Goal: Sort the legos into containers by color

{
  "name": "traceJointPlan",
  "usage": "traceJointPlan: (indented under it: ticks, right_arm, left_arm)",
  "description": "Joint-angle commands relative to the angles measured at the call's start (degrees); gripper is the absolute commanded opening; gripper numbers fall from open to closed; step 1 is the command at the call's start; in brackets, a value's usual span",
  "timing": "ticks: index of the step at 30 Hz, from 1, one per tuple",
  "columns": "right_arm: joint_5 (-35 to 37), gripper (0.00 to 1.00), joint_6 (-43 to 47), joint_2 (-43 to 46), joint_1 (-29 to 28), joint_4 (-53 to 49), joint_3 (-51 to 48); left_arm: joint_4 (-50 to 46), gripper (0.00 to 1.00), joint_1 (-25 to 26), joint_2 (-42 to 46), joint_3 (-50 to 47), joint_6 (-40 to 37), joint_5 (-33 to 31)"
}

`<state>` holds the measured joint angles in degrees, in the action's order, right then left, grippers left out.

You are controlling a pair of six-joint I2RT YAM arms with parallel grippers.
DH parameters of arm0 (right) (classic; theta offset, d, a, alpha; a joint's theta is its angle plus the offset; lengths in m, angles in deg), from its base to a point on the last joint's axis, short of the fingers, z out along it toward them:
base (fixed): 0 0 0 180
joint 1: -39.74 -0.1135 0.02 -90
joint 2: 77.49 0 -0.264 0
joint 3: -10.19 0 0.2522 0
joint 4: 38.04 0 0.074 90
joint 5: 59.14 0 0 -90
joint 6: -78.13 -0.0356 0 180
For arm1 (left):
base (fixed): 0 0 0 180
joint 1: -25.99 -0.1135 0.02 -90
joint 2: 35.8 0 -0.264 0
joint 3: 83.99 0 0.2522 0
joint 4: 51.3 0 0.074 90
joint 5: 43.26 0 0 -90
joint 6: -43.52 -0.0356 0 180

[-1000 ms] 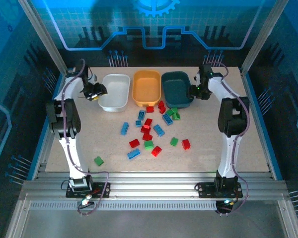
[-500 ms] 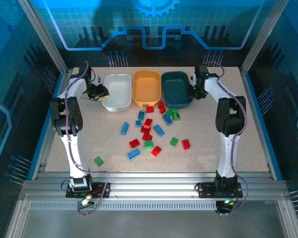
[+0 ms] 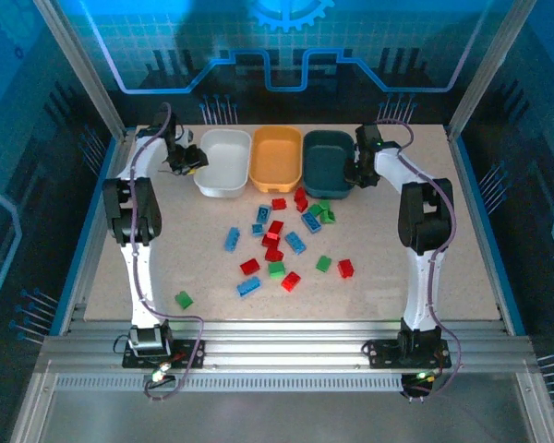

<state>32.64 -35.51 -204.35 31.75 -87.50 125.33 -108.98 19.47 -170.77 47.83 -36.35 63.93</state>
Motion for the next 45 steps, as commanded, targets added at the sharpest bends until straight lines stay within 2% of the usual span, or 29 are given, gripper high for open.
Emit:
traceJointPlan:
  ticks: [1,4,9,13,18,21,24,25,26,27,28,32,33,34,35,38,39,41,45]
  right_arm:
    - [0.7,0.18,-0.8,0.7,-1.5,0.4,0.2]
    - [0.2,0.23,0.3,0.8,-1.2,-0.3,0.4]
    - [-0.3,0.39,2.3,1.4,-1.0,-1.2,0.9]
    - [-1.2,0.48,3.7,2.7,-0.3,-2.0,1.9]
    - [-0.9,0.55,4.8,5.8,0.3,-3.2,2.5]
    - [-0.2,0.59,4.9,9.5,0.3,-3.6,1.2]
    - [1.2,0.64,4.6,15.4,-0.1,-3.1,-3.0]
    - [1.5,0.65,4.4,18.0,-0.2,-2.6,-5.0]
    - [1.2,0.66,4.2,20.7,-0.3,-2.1,-7.5]
    - [0.6,0.66,3.9,23.0,-0.3,-1.7,-9.6]
    - [0.0,0.66,3.6,25.8,-0.3,-1.1,-11.8]
    - [1.1,0.76,2.6,36.1,-0.8,1.5,-21.1]
    - [2.1,0.81,2.1,38.9,-0.9,2.6,-23.9]
    - [3.7,0.94,1.0,41.6,-1.0,4.1,-27.1]
    - [4.8,1.0,0.1,43.7,-1.1,5.8,-30.1]
    - [5.8,1.0,-4.0,49.5,-1.3,10.7,-39.6]
    - [4.9,1.0,-6.0,50.8,-1.1,9.8,-41.5]
    - [2.4,0.94,-7.4,52.3,-2.3,5.9,-43.3]
    - [7.4,0.9,-5.1,53.2,-13.3,0.7,-47.3]
  left_arm:
    - [-3.1,0.32,1.1,-1.0,2.7,-1.2,0.8]
    - [-2.9,0.35,1.1,-1.3,1.9,-1.1,1.1]
    - [-0.7,0.39,1.1,-1.1,-1.9,0.0,1.6]
    - [0.5,0.46,1.0,0.0,-3.5,0.0,0.9]
    - [-1.8,0.57,0.2,1.5,0.3,-0.8,-1.2]
    - [-2.4,0.6,-0.1,4.5,2.2,-0.6,-1.8]
    - [-0.4,0.63,-0.3,11.2,0.1,0.9,-2.2]
    - [1.4,0.65,-0.3,14.6,-2.1,2.0,-2.6]
    - [3.6,0.76,-0.3,18.3,-5.0,3.2,-2.7]
    - [5.7,0.95,-0.3,22.0,-8.1,4.6,-2.7]
    - [8.7,0.99,-0.3,26.5,-12.1,6.4,-2.4]
    - [22.7,0.99,-0.2,44.6,-30.7,14.7,-2.0]
    - [26.5,0.99,-0.2,49.5,-36.0,17.5,-2.2]
    - [30.7,0.99,-0.2,53.8,-41.9,19.8,-2.0]
    - [34.0,0.99,-0.2,57.9,-46.7,21.9,-1.8]
    - [42.0,0.99,-0.2,68.1,-61.0,31.1,-2.2]
    - [43.8,0.99,-0.3,70.5,-65.0,34.0,-0.8]
    - [47.7,0.99,-0.5,73.4,-71.8,37.2,2.6]
    - [44.1,0.99,-3.1,75.9,-79.8,46.1,3.4]
